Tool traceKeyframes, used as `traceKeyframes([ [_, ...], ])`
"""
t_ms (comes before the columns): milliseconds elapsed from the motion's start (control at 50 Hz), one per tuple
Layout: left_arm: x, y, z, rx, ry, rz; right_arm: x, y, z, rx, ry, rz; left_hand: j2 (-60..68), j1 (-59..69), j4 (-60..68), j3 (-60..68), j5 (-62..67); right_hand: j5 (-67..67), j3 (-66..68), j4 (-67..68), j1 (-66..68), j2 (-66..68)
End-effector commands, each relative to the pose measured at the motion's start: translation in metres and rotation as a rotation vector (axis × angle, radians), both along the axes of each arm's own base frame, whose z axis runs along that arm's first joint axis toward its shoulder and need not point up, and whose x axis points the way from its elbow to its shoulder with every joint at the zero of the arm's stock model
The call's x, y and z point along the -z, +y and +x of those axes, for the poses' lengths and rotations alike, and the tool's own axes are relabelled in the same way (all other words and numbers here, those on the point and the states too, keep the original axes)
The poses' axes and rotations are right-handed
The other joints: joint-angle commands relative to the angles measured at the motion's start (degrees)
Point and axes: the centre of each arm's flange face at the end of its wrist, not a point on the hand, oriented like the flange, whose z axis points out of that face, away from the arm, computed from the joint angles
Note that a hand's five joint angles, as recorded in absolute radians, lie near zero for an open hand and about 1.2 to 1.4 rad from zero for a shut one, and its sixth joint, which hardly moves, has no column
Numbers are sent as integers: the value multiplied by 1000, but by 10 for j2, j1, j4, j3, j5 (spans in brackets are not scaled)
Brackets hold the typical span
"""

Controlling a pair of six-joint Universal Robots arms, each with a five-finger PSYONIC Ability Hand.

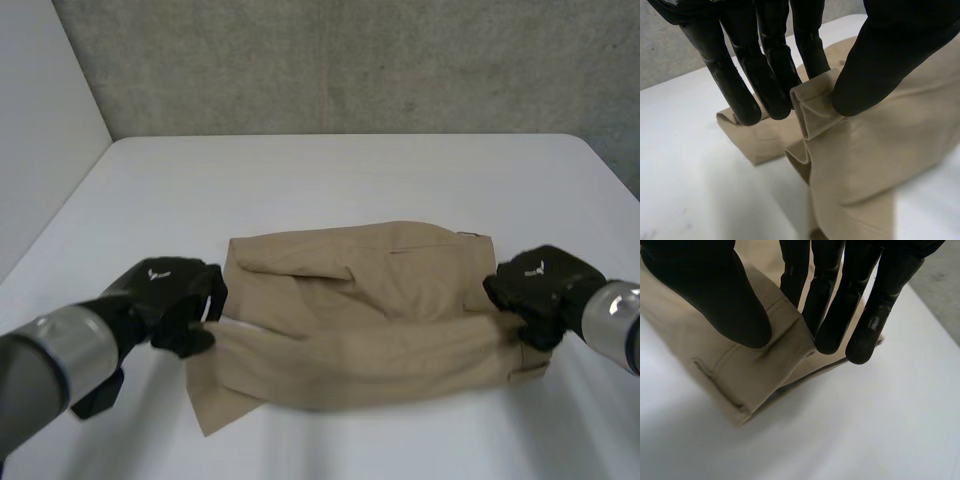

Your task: Fold the shorts.

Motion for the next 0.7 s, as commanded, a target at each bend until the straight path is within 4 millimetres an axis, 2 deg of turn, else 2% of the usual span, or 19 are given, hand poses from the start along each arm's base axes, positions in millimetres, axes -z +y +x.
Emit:
traceKeyframes([
  [20, -33, -68, -16, -83, -14, -225, -31, -49, 15, 84, -136, -242, 114, 154, 110, 120, 156, 139, 124, 119, 284, 128],
  [60, -59, -81, -20, -121, 19, -320, -51, -57, 23, 89, -194, -326, 114, 154, 110, 120, 156, 139, 124, 119, 284, 128],
  [80, -89, -88, -25, -140, 59, -418, -73, -64, 31, 92, -263, -414, 114, 154, 110, 120, 156, 139, 124, 119, 284, 128],
  [120, -122, -90, -31, -143, 108, -523, -98, -70, 38, 95, -340, -503, 114, 154, 110, 120, 156, 139, 124, 119, 284, 128],
  [140, -140, -91, -32, -150, 137, -580, -125, -74, 42, 101, -420, -600, 114, 154, 110, 120, 156, 139, 124, 119, 284, 128],
  [160, -176, -90, -35, -158, 202, -694, -140, -75, 42, 104, -462, -653, 114, 154, 110, 120, 156, 139, 124, 119, 284, 128],
  [200, -209, -89, -34, -176, 272, -799, -170, -72, 41, 109, -548, -762, 114, 154, 110, 120, 156, 139, 124, 119, 284, 128],
  [220, -224, -88, -32, -191, 308, -847, -202, -67, 36, 111, -632, -881, 114, 154, 110, 120, 156, 139, 124, 119, 284, 128],
  [240, -251, -82, -26, -226, 382, -923, -216, -63, 33, 112, -665, -938, 114, 154, 110, 120, 156, 139, 124, 119, 284, 128],
  [300, -276, -69, -17, -263, 459, -989, -243, -55, 29, 107, -747, -1062, 114, 154, 110, 120, 156, 139, 124, 119, 284, 128],
  [320, -282, -60, -12, -272, 475, -1004, -242, -56, 30, 105, -745, -1061, 114, 154, 110, 120, 156, 139, 124, 119, 284, 128],
  [380, -272, -55, -10, -268, 459, -970, -230, -57, 32, 106, -723, -1003, 114, 154, 110, 120, 156, 139, 124, 119, 284, 128],
  [460, -204, -55, -17, -246, 354, -788, -198, -61, 36, 102, -671, -877, 114, 154, 110, 120, 156, 139, 124, 119, 284, 128],
  [520, -172, -51, -17, -239, 310, -705, -172, -63, 39, 91, -636, -788, 114, 154, 110, 120, 156, 139, 124, 119, 284, 128],
  [540, -147, -48, -16, -238, 273, -640, -154, -62, 41, 81, -612, -729, 114, 154, 110, 120, 156, 139, 124, 119, 284, 128],
  [600, -108, -42, -14, -233, 215, -540, -125, -60, 42, 73, -566, -639, 114, 154, 110, 120, 156, 139, 124, 119, 284, 128],
  [620, -85, -37, -12, -230, 186, -488, -102, -59, 43, 75, -526, -572, 114, 154, 110, 120, 156, 139, 124, 119, 284, 128],
  [680, -50, -27, -11, -214, 145, -412, -63, -58, 42, 94, -455, -453, 114, 154, 110, 120, 156, 139, 124, 119, 284, 128],
  [700, -30, -18, -12, -194, 122, -368, -37, -55, 41, 100, -396, -371, 114, 154, 110, 120, 156, 139, 124, 119, 284, 128],
])
